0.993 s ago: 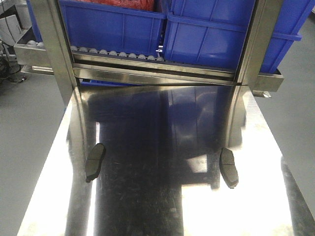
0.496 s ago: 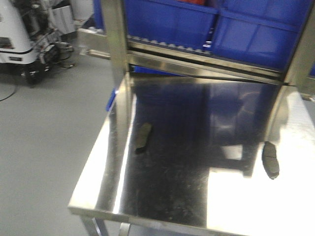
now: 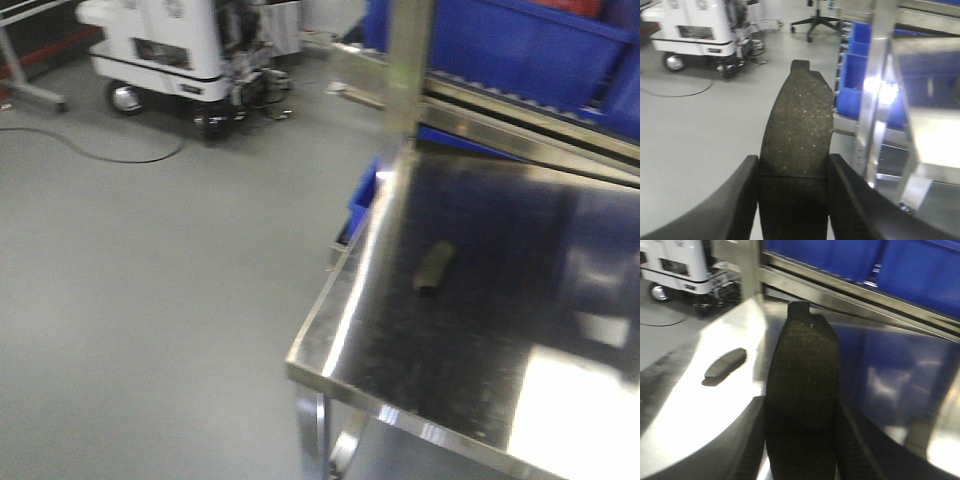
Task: Move and align brake pads A on conveyor
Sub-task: 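Turn the base away from the steel table holding both pads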
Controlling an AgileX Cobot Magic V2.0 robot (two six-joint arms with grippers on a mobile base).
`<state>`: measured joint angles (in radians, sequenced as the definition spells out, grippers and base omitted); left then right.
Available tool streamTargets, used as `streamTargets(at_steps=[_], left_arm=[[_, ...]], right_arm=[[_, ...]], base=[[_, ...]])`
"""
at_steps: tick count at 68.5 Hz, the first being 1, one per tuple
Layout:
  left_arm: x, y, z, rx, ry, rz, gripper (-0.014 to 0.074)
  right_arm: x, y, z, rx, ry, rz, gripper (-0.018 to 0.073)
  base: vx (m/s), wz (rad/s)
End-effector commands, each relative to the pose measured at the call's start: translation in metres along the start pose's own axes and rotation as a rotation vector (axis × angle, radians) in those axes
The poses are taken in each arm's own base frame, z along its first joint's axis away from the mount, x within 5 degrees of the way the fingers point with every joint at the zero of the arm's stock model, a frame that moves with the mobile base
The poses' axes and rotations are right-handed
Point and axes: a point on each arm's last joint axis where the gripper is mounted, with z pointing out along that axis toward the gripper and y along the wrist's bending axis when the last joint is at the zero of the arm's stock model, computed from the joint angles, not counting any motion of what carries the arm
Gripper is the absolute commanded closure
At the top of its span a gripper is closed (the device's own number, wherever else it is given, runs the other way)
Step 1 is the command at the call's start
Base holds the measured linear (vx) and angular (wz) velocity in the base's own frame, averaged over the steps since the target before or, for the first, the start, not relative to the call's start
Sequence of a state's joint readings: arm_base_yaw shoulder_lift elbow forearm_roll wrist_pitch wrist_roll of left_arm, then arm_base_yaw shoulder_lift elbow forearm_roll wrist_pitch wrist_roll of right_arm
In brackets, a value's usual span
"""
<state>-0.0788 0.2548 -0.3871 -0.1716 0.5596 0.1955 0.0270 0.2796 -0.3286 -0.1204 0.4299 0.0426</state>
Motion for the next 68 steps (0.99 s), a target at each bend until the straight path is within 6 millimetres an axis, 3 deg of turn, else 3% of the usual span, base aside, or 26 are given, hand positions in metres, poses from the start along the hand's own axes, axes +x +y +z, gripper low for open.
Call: streamTargets(at_steps=[1, 68], left_arm=[[-0.0173, 0.0009, -0.004, -0.007, -0.114, -0.016, 0.0503], [-0.0173, 0.0009, -0.004, -0.007, -0.114, -0.016, 0.0503]], right_arm=[[-0.0184, -0.001, -0.0037, 0.006, -0.125, -0.019, 0.0459], [-0.0184, -0.001, -0.0037, 0.006, -0.125, -0.019, 0.0459]], base=[[-0.05, 0.68], [0.01, 0.67]])
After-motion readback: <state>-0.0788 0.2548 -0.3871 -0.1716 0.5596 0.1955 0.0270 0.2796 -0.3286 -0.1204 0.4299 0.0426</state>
